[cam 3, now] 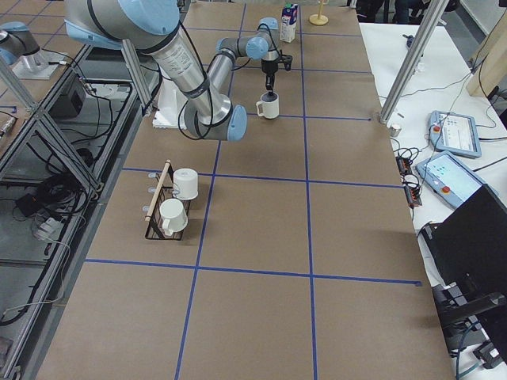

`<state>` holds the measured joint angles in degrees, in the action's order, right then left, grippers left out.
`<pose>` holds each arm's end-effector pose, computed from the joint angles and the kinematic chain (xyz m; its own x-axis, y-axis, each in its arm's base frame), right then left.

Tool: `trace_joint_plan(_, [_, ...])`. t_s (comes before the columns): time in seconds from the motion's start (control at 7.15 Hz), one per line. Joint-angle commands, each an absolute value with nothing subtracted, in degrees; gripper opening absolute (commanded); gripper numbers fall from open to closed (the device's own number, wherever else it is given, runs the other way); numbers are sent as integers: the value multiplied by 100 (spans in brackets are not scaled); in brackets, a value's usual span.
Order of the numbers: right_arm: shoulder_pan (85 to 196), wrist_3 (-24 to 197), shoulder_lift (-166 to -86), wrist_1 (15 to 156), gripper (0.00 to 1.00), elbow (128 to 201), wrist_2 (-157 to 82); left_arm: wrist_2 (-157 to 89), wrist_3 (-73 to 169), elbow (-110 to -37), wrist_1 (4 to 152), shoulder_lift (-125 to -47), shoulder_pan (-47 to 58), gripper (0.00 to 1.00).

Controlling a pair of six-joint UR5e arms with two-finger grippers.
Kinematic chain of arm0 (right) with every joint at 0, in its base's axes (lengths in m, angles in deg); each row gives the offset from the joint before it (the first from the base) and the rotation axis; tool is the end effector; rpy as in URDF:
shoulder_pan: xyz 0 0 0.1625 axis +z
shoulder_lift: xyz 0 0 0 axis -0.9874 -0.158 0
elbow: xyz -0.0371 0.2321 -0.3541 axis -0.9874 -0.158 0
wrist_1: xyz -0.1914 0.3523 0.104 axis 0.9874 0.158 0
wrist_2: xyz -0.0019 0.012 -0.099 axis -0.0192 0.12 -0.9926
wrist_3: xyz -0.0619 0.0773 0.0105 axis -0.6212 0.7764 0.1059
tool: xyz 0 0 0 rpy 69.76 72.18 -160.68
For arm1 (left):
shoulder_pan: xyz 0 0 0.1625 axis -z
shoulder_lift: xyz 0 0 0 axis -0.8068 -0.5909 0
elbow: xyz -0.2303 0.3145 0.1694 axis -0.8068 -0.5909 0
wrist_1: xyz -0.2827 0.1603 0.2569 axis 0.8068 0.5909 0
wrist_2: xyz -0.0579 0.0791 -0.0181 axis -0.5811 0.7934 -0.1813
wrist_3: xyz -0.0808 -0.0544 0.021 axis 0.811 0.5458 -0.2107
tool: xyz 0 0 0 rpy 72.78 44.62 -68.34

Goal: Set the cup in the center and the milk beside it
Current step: 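Carry the white mug with the right gripper toward the table's center square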

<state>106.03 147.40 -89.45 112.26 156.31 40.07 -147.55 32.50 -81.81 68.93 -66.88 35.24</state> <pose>-0.6207 -0.4179 0.1039 0.7680 0.1274 0.6277 -0.1537 0.9880 -0.0125 -0.0539 -0.5112 0.5390 0.6990 0.3495 -0.6239 -0.0259 0.8842 0.4663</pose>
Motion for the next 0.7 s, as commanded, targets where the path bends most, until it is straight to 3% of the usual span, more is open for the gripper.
trace_joint_plan(0.0, [10569, 14783, -8939, 11202, 22, 15627, 4011, -14755, 3250, -8172, 6893, -6695, 3525, 98])
trace_joint_plan(0.42, [10578, 14783, -8921, 11009, 85, 15645, 3994, -14755, 3250, -8172, 6893, -6695, 3517, 98])
trace_joint_plan(0.56, [10700, 14765, -8791, 11026, 99, 15662, 4002, -14763, 3250, -8172, 6893, -6695, 3517, 98])
